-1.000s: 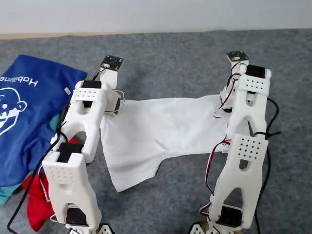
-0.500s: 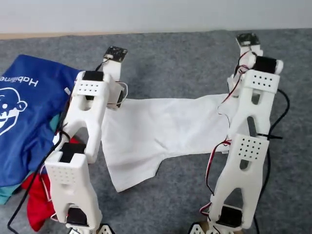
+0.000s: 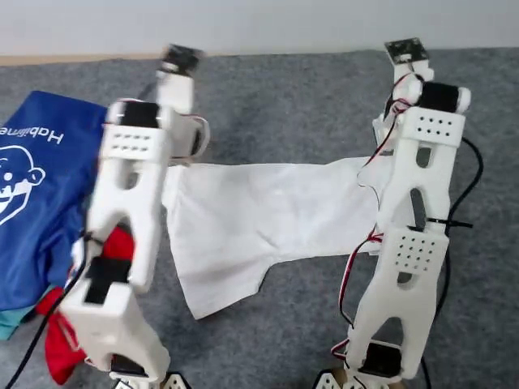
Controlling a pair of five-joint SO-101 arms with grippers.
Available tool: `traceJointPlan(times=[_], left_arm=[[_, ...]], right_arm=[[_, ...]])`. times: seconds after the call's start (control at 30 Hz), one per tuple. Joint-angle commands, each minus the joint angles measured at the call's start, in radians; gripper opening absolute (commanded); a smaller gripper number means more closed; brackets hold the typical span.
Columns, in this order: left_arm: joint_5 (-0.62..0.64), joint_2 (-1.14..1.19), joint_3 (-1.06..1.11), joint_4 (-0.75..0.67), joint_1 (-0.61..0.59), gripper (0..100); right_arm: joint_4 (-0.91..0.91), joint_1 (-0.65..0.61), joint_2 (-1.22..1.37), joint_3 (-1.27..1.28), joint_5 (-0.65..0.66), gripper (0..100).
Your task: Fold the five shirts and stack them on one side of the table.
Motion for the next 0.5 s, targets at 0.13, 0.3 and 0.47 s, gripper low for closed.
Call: traceJointPlan(times=[0.13,0.3,0.47], left_arm=[[0.017,-0.281,0.177,0.011,-0.250,0],[-0.049,-0.390,0.311,0.006,-0.448,0],[-0.083,-0.468,0.397,0.005,-0.606,0]], right_arm=[[0.042,-0.177,-0.415,0.417,0.086,0.9],[0.042,-0.357,-0.516,0.643,0.086,0.9],[0.041,-0.562,-0.493,0.695,0.086,3.8]])
